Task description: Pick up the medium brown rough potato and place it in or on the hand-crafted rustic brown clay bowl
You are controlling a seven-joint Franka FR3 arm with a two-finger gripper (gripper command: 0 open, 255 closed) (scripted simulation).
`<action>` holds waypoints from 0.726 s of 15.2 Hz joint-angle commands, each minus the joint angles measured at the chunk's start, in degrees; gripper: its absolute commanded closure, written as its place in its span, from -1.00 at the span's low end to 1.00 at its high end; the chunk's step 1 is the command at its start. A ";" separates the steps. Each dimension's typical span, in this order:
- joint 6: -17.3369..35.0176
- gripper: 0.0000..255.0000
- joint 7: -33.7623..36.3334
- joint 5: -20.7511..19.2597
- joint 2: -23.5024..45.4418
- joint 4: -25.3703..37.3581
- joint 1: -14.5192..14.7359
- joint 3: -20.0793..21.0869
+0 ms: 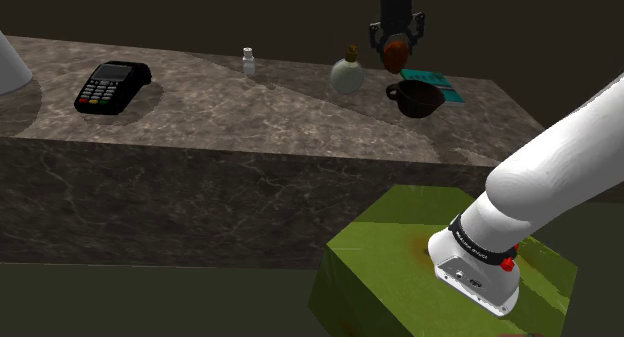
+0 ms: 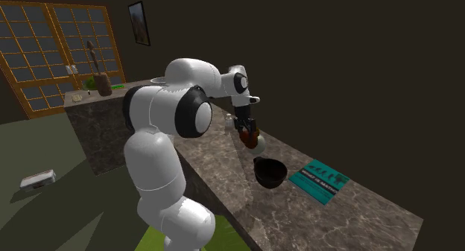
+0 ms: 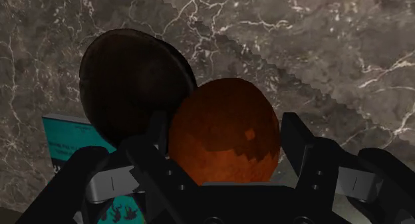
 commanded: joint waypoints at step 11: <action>5.69 1.00 -11.37 -3.99 -5.68 -8.04 -5.91 -7.68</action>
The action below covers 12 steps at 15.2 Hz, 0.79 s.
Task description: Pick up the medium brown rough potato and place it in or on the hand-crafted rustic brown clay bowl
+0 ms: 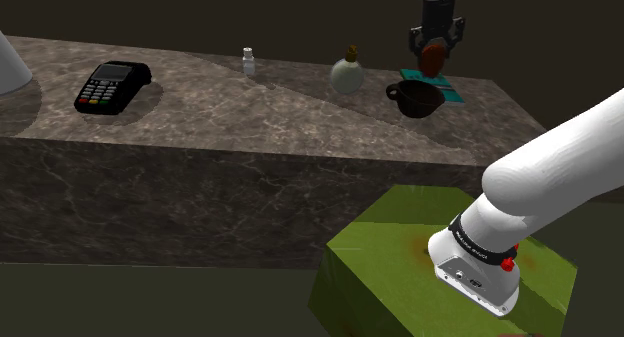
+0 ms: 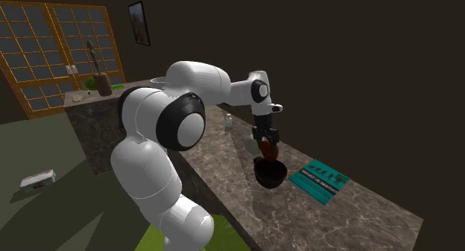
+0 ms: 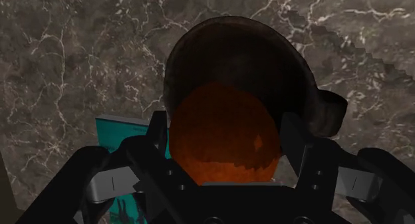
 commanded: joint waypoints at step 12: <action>9.98 1.00 2.26 -1.02 2.70 -7.46 -0.42 -0.68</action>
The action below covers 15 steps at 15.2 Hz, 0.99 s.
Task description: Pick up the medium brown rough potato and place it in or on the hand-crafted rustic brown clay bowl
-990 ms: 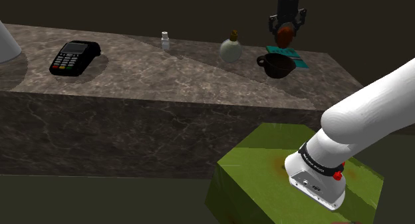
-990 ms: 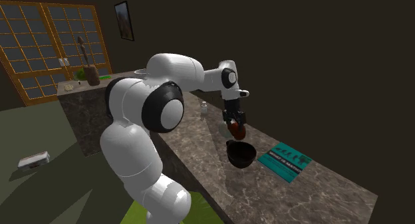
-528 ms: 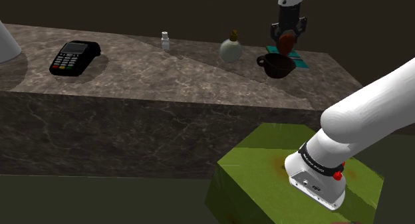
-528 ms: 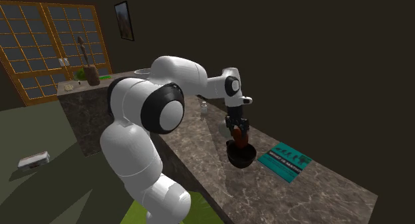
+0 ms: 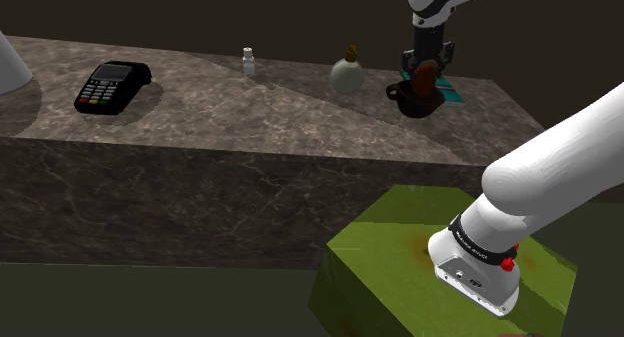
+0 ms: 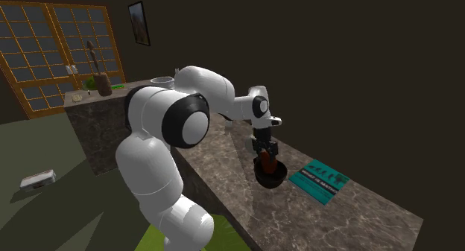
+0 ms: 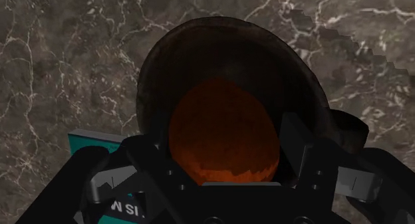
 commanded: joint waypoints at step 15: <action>-0.98 -1.00 0.10 0.26 0.05 0.98 0.23 0.28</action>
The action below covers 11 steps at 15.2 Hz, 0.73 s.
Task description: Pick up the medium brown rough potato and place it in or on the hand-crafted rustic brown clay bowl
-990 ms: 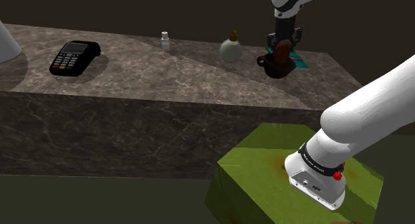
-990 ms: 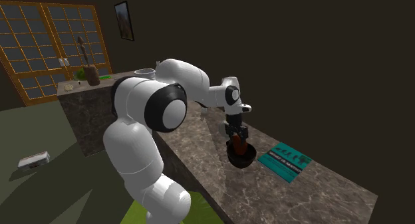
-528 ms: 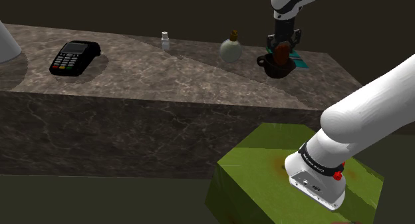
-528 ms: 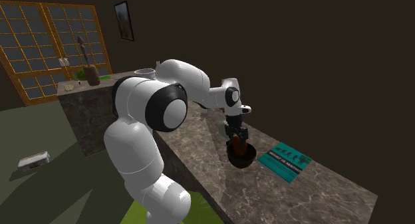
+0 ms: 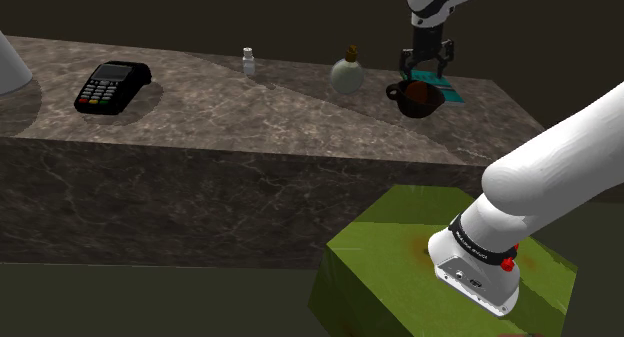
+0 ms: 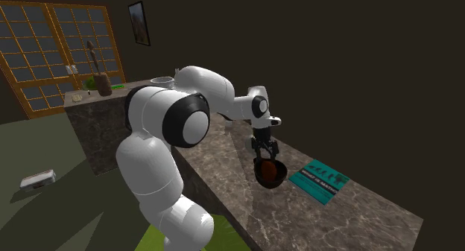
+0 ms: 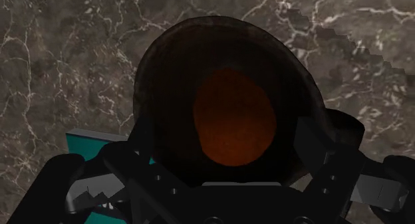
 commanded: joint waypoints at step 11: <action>-6.28 -1.00 -0.49 1.02 -0.63 5.48 0.76 1.00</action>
